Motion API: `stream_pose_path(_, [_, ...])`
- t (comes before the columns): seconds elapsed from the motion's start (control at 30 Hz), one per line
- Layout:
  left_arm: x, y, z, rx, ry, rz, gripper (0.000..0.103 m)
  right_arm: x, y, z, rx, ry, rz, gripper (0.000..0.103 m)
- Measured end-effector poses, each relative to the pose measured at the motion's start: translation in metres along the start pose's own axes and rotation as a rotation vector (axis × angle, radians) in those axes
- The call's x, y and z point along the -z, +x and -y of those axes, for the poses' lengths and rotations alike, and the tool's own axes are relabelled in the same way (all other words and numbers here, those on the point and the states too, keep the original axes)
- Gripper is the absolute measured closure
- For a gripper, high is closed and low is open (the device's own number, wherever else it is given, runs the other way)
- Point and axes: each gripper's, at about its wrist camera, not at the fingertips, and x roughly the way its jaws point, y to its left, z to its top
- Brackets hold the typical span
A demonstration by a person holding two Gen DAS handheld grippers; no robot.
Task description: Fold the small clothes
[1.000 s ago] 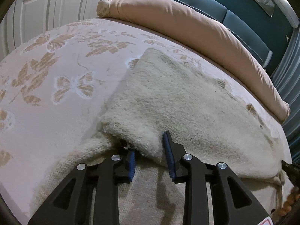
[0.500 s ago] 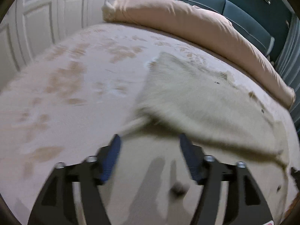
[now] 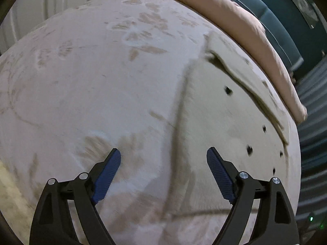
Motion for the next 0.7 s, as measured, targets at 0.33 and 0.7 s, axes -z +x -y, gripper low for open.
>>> stream_pose_path(0.33, [0.018,0.029,0.065,0.050,0.152,-0.068,0.012,-0.012,0.022,-0.044,-0.088,0.016,0.018,0.030])
stream_pose_path(0.7, [-0.004,0.015,0.066,0.100,0.166,-0.128,0.098,-0.027,-0.014,-0.054,-0.147,-0.001,0.099,0.094])
